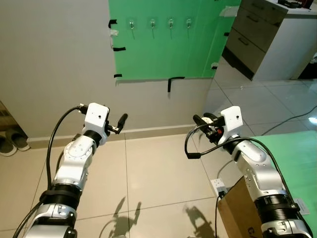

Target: Hang keys on a hook

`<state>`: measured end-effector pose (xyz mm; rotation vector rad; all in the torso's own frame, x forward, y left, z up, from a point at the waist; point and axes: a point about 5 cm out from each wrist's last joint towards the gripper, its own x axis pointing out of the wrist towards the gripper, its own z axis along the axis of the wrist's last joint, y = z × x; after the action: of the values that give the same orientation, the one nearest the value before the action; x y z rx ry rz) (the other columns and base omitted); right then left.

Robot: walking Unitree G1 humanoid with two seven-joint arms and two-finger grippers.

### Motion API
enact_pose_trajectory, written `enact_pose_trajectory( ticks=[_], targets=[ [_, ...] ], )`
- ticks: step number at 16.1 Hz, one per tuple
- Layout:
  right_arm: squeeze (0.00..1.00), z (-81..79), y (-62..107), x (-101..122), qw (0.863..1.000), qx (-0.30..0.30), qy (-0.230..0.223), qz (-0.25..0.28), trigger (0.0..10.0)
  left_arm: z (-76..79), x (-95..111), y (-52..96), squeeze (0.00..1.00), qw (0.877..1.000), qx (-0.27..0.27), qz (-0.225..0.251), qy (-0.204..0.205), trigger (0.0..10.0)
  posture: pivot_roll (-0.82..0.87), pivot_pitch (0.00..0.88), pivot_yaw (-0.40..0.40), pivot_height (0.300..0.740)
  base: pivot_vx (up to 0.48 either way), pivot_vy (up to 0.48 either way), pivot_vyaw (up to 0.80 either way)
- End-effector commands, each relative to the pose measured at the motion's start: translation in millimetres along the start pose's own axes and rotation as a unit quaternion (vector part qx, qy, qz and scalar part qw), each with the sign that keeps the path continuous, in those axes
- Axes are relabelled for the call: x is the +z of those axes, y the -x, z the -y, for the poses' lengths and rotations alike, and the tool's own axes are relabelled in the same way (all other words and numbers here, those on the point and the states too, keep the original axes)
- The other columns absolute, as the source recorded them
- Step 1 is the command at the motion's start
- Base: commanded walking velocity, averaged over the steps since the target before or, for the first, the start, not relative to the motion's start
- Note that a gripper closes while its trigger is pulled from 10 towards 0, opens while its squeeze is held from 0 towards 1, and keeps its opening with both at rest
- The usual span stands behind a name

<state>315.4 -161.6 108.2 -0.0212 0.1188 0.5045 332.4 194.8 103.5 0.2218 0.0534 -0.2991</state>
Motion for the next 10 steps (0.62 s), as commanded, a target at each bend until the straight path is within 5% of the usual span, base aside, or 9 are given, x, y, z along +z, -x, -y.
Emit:
enact_pose_trajectory(
  ticks=[1,5,10],
  targets=[
    [0.0,-0.6,-3.8,15,1.0,0.018,0.012,0.019,10.0,2.8,9,-5.7,0.0,0.999,-0.028,0.016,-0.013,10.0,-0.07,0.0,-0.042,0.74,0.0,0.0,0.0],
    [0.0,-0.6,-8.6,36,0.995,0.084,0.046,0.014,10.0,16.4,27,-8.3,0.0,0.985,-0.162,0.066,-0.005,10.0,-0.07,0.0,-0.064,0.74,0.0,0.0,0.0],
    [0.0,-6.1,-17.8,65,0.988,0.132,0.069,0.027,10.0,44.7,42,-8.3,0.0,0.947,-0.306,0.099,0.008,10.0,-0.1,0.0,-0.08,0.74,0.0,0.0,0.0]
  ],
)
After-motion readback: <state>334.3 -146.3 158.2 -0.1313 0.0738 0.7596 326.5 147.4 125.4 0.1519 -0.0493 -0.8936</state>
